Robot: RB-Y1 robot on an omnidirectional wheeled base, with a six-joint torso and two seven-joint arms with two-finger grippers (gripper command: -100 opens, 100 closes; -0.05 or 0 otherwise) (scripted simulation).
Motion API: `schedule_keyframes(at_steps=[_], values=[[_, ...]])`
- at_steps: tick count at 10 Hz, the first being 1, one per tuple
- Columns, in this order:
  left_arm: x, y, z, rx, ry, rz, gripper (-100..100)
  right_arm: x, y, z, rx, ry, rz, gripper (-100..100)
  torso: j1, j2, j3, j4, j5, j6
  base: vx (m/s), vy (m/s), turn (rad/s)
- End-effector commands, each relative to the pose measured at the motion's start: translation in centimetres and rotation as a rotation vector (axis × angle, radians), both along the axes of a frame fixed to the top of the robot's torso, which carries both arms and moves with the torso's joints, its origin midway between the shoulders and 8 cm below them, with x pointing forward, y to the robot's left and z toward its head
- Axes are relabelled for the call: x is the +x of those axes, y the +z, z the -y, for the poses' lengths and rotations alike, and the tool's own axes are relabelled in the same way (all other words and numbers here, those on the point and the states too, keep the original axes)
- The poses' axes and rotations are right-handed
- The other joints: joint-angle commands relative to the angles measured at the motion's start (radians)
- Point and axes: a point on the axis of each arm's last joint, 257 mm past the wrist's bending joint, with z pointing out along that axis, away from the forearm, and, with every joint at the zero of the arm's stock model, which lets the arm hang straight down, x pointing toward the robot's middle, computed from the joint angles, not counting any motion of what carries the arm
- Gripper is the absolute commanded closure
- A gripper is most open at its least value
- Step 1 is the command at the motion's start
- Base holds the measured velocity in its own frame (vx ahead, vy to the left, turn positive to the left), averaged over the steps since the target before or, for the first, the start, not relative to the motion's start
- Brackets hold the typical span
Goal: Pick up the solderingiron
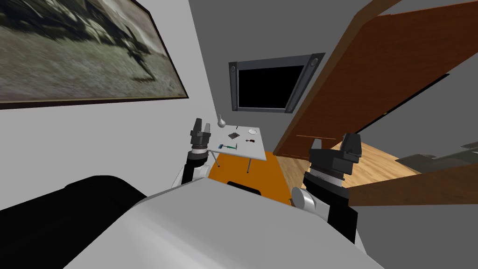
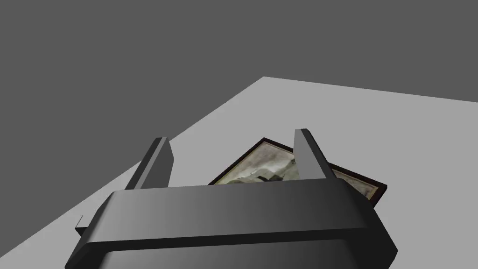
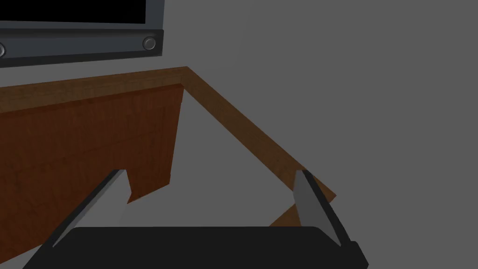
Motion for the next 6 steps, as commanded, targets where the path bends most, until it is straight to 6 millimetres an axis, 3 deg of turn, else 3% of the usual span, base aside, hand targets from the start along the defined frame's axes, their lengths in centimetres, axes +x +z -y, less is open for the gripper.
schedule_keyframes(at_steps=[1,6], values=[[1.2,-1.0,0.0,0.036,-0.003,-0.046,-100,0.0,0.0,0.0,0.0,0.0,0.0,0,0.0,0.0,0.0,0.0,0.0,0.0,0.004,-0.019,-0.022],[4.9,-4.2,-1.9,0.08,0.042,-0.19,-100,0.0,0.0,0.0,0.0,0.0,0.0,0,-0.004,-0.001,-0.001,0.0,-0.001,0.0,0.009,-0.047,-0.021]])
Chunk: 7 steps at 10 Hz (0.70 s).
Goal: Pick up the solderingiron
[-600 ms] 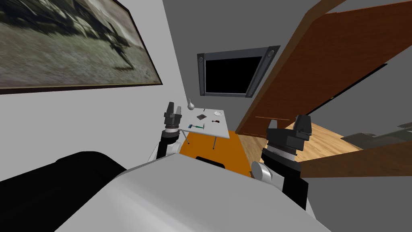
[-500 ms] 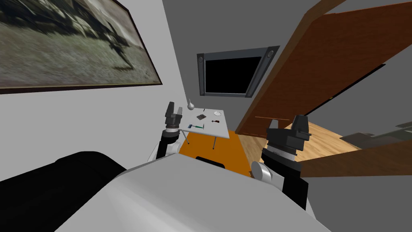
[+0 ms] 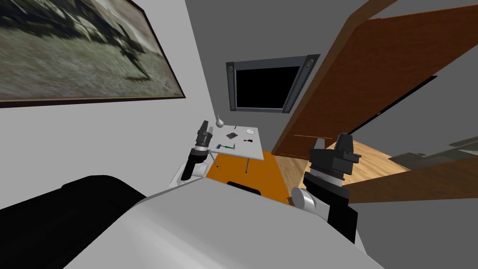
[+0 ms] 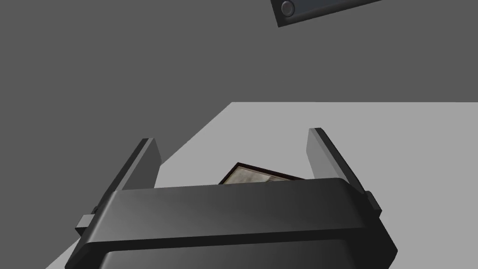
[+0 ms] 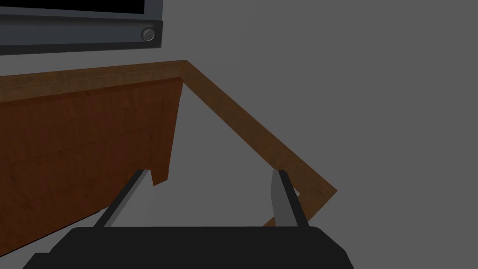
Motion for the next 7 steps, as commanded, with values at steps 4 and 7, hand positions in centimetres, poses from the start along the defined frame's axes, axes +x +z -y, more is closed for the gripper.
schedule_keyframes(at_steps=[4,7], values=[[2.8,-2.5,-2.1,0.011,0.056,-0.106,-100,0.0,0.0,0.0,0.0,0.0,0.0,0,0.0,0.0,0.0,0.0,0.0,0.0,0.009,-0.04,-0.016],[4.8,-4.6,-4.6,0.017,0.116,-0.192,-100,0.0,0.0,0.0,0.0,0.0,0.0,0,0.0,0.0,0.0,0.0,0.0,0.0,0.009,-0.047,-0.02]])
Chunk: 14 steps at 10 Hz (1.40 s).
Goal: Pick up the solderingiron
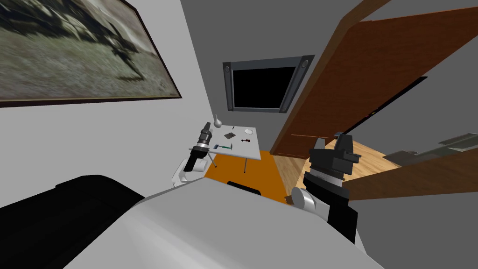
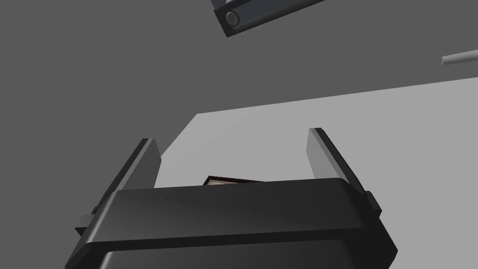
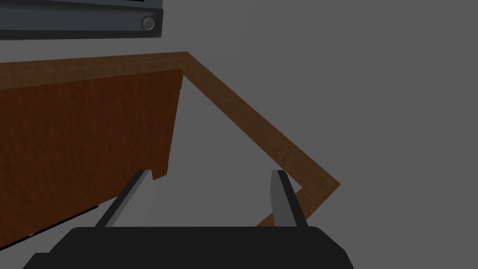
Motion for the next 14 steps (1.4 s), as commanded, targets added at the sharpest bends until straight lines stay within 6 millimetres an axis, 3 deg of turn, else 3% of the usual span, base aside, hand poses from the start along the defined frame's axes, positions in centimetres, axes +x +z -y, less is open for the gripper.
schedule_keyframes(at_steps=[1,6,8,11,14], values=[[0.7,-1.1,-0.7,-0.004,0.022,-0.04,-100,0.0,0.0,0.0,0.0,0.0,0.0,0,0.0,0.0,0.0,0.0,0.0,0.0,0.011,-0.048,-0.012],[3.2,-4.5,-5.2,-0.007,0.126,-0.174,-100,0.0,0.0,0.0,0.0,0.0,0.0,0,0.0,0.0,0.0,0.0,0.0,0.0,0.009,-0.057,-0.021],[3.4,-5.4,-5.5,-0.016,0.137,-0.21,-100,0.0,0.0,0.0,0.0,0.0,0.0,0,0.0,0.0,0.0,0.0,0.0,0.0,0.004,-0.037,-0.006],[4.7,-8.0,-8.8,-0.03,0.21,-0.304,-100,0.0,0.0,0.0,0.0,0.0,0.0,0,0.001,0.0,0.0,0.0,0.0,0.0,0.009,-0.047,-0.027],[5.2,-9.9,-10.6,-0.047,0.253,-0.375,-100,0.0,0.0,0.0,0.0,0.0,0.0,0,-0.001,0.0,0.0,0.0,0.0,0.0,0.012,-0.06,-0.019]])
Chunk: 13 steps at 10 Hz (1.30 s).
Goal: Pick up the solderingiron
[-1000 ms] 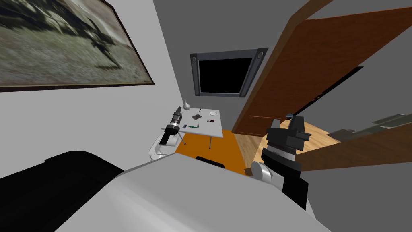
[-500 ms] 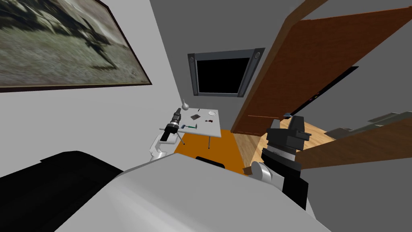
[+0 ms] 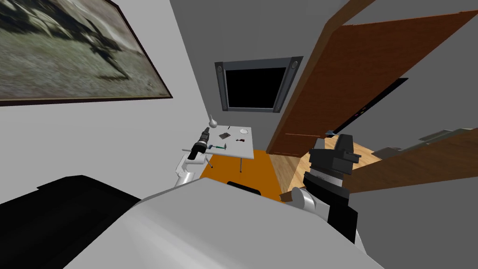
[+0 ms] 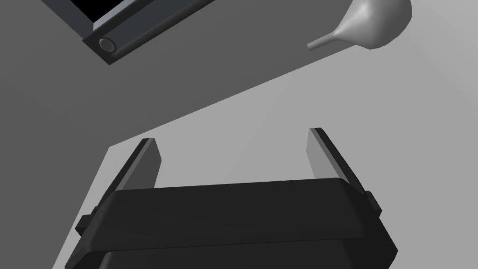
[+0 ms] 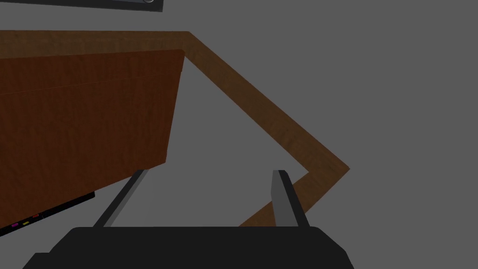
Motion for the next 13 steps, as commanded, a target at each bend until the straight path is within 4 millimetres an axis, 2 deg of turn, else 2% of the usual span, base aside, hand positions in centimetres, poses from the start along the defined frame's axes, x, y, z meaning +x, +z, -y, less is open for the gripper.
schedule_keyframes(at_steps=[1,2,3,4,5,6,8,9,10,13], values=[[-0.1,-0.8,-0.6,-0.011,0.015,-0.034,-100,0.0,0.0,0.0,0.0,0.0,0.0,0,0.0,0.0,0.0,0.0,0.0,0.0,0.009,-0.016,0.001],[0.3,-1.8,-2.0,-0.019,0.046,-0.07,-100,0.0,0.0,0.0,0.0,0.0,0.0,0,0.002,0.0,0.0,0.0,0.0,0.0,0.013,-0.033,-0.037],[0.3,-2.5,-2.3,-0.029,0.055,-0.096,-100,0.0,0.0,0.0,0.0,0.0,0.0,0,0.001,0.0,0.0,0.0,0.0,0.0,0.011,-0.04,-0.017],[0.6,-3.6,-3.6,-0.038,0.085,-0.132,-100,0.0,0.0,0.0,0.0,0.0,0.0,0,0.001,0.0,0.0,0.0,0.0,0.0,0.013,-0.052,-0.038],[0.5,-4.2,-3.8,-0.048,0.093,-0.156,-100,0.0,0.0,0.0,0.0,0.0,0.0,0,0.0,0.0,0.0,0.0,0.0,0.0,0.018,-0.047,-0.013],[0.8,-5.2,-5.1,-0.057,0.119,-0.188,-100,0.0,0.0,0.0,0.0,0.0,0.0,0,0.0,0.0,0.0,0.0,0.0,0.0,0.033,-0.052,-0.04],[0.7,-6.1,-5.4,-0.07,0.131,-0.221,-100,0.0,0.0,0.0,0.0,0.0,0.0,0,0.001,-0.001,0.0,0.0,0.0,0.0,0.014,-0.029,-0.006],[0.8,-7.5,-6.6,-0.086,0.159,-0.266,-100,0.0,0.0,0.0,0.0,0.0,0.0,0,0.002,0.0,0.0,0.0,0.0,0.0,0.006,-0.031,-0.029],[0.7,-8.0,-6.7,-0.094,0.165,-0.285,-100,0.0,0.0,0.0,0.0,0.0,0.0,0,0.002,0.0,0.0,0.0,0.001,0.0,0.01,-0.029,-0.024],[0.9,-10.9,-8.9,-0.133,0.218,-0.382,-100,0.0,0.0,0.0,0.0,0.0,0.0,0,0.002,0.0,0.0,0.0,0.0,0.0,0.02,-0.032,-0.036]])
